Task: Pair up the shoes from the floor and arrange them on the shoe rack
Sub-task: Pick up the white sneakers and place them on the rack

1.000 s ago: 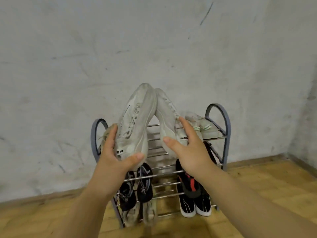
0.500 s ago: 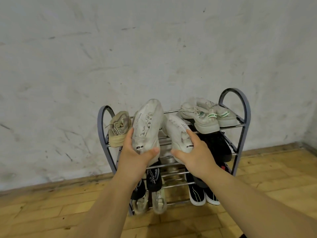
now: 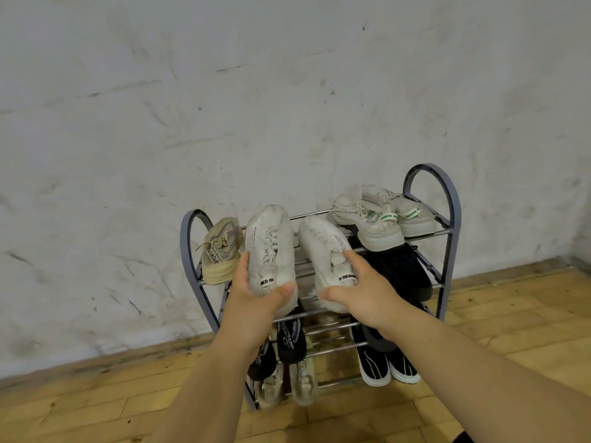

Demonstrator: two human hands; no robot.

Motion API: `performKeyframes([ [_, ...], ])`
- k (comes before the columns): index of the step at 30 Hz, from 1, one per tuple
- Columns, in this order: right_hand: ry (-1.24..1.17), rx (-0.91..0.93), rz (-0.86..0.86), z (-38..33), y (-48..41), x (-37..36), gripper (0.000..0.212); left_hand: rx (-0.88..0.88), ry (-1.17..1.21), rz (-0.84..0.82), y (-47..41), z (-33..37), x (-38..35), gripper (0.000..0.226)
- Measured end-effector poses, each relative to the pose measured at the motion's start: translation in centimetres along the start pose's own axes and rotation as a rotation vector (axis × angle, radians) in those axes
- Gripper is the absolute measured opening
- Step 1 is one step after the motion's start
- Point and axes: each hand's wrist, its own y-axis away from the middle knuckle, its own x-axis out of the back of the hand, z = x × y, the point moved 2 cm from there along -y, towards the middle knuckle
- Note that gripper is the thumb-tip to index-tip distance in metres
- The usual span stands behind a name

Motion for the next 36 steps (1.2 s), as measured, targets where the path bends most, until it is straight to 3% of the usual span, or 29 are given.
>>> performKeyframes([
  [6,-0.146,-0.024,-0.009,-0.2,0.0,0.2,0.100,0.117,0.013,-0.131,1.1,0.5,0.3,0.086],
  [14,-0.333,0.013,-0.012,-1.2,1.8,0.5,0.097,0.164,0.116,-0.160,2.8,1.3,0.2,0.089],
  [21,-0.148,0.062,-0.056,-3.0,7.9,3.2,0.094,0.174,0.117,-0.314,7.2,2.8,1.8,0.093],
  [26,-0.104,-0.037,-0.109,-2.8,11.4,5.3,0.096,0.255,0.119,-0.386,9.9,3.1,2.6,0.093],
  [32,-0.138,-0.187,-0.168,-2.0,12.4,5.9,0.072,0.391,0.122,-0.401,11.2,2.4,1.3,0.085],
  [36,-0.111,-0.245,-0.183,-1.1,11.7,5.1,0.079,0.465,0.092,-0.395,10.8,1.2,0.6,0.084],
])
